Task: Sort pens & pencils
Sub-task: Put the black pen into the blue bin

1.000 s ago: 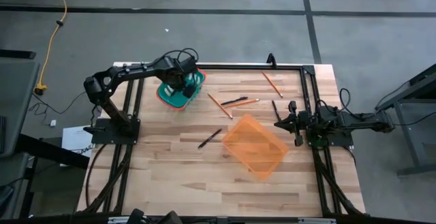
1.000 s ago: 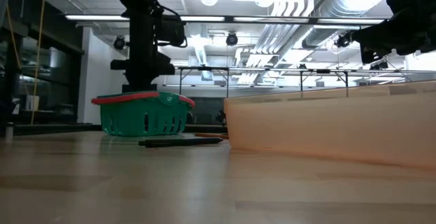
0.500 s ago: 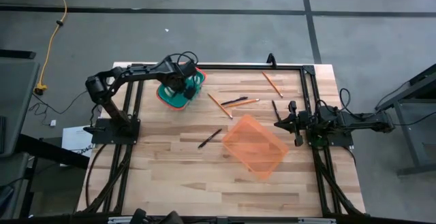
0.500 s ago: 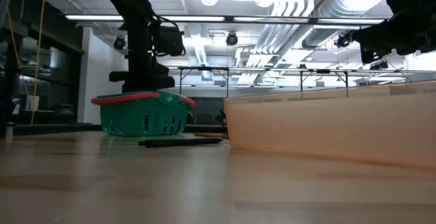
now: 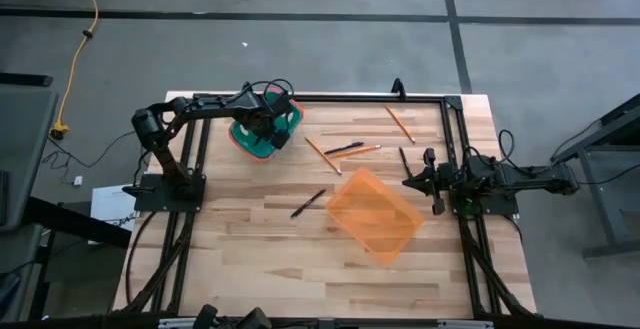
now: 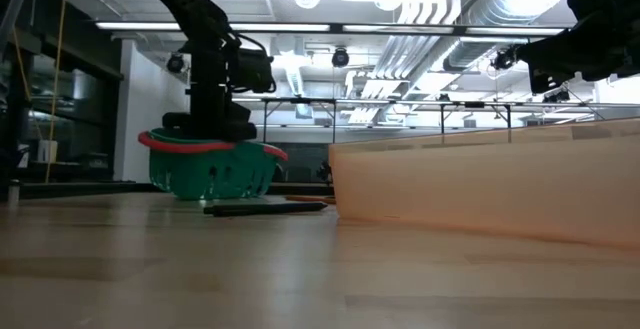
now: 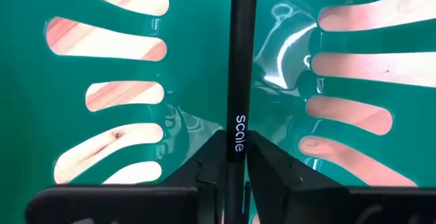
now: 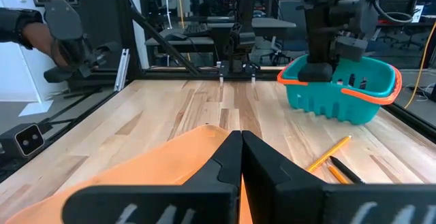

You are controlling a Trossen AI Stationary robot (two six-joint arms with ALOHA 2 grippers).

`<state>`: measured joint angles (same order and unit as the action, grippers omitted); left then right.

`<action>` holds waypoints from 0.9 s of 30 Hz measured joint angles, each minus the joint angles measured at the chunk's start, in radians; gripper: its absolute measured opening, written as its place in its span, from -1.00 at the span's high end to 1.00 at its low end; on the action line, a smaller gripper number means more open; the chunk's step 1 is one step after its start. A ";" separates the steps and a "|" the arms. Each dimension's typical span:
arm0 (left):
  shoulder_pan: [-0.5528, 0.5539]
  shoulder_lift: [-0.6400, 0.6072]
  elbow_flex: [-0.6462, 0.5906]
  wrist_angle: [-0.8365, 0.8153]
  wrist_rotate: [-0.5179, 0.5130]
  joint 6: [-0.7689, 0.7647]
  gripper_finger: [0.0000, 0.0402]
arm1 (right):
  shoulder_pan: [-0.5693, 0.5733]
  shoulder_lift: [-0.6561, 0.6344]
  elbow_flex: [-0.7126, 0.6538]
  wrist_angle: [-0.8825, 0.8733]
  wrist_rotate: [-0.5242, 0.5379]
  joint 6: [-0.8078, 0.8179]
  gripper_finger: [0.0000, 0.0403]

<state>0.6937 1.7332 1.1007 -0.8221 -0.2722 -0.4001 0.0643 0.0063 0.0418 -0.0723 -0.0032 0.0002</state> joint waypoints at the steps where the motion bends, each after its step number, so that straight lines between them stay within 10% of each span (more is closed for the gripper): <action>1: 0.000 0.000 0.000 0.000 0.000 0.001 0.69 | 0.000 0.000 0.000 0.000 0.000 0.000 1.00; 11: 0.000 -0.010 0.030 -0.056 0.000 0.037 0.28 | 0.000 0.000 0.000 -0.001 0.000 0.000 1.00; 27: -0.104 -0.062 0.308 -0.276 -0.018 0.037 0.48 | 0.000 0.000 0.000 -0.002 0.000 0.000 1.00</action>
<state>0.5899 1.6714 1.4085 -1.0981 -0.2898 -0.3634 0.0639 0.0059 0.0418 -0.0738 -0.0032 0.0002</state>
